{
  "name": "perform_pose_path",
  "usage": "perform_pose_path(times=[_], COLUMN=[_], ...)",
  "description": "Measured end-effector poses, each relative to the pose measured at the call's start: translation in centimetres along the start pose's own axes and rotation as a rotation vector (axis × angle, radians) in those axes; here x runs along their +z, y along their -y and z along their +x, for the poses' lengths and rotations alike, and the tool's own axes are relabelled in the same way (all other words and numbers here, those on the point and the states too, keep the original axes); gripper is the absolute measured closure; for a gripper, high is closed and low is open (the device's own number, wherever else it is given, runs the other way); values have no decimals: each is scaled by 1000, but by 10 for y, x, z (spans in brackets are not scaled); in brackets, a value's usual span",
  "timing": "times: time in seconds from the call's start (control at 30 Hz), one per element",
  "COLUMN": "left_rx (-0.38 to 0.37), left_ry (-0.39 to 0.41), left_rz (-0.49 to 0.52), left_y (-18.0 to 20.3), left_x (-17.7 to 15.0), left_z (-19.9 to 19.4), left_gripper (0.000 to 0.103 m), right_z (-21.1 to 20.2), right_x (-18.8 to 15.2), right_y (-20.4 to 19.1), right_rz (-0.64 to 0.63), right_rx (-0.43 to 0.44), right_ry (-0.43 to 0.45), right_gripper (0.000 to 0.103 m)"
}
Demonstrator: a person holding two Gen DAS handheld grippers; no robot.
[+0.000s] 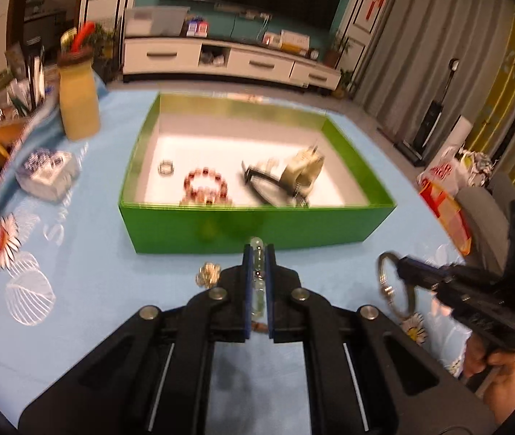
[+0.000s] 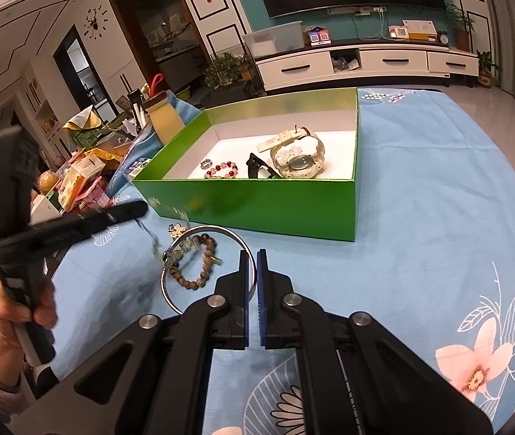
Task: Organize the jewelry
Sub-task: 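Carry the bangle and green bead bracelet into the green box and open both tools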
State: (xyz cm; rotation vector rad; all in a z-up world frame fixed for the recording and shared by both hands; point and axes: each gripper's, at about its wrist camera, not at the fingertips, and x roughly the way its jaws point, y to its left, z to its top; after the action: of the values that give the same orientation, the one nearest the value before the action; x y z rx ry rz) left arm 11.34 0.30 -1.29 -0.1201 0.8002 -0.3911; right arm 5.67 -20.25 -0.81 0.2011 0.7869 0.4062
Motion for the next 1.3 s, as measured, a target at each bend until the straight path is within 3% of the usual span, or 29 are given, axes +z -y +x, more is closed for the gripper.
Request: perform_pose_path(times=[0.33, 0.6, 1.3], left_rx=[-31, -33, 3], left_ry=[90, 131, 132], left_rz=[1, 12, 2], left_y=[13, 18, 1], left_x=[26, 42, 89], left_z=[-43, -56, -29], left_gripper=[98, 98, 98], right_z=[-14, -21, -21], right_x=[5, 12, 75], right_y=[1, -8, -13], right_rz=[2, -21, -74], right_rx=[-5, -24, -63], right_ry=[36, 61, 188], right_gripper=[100, 100, 100])
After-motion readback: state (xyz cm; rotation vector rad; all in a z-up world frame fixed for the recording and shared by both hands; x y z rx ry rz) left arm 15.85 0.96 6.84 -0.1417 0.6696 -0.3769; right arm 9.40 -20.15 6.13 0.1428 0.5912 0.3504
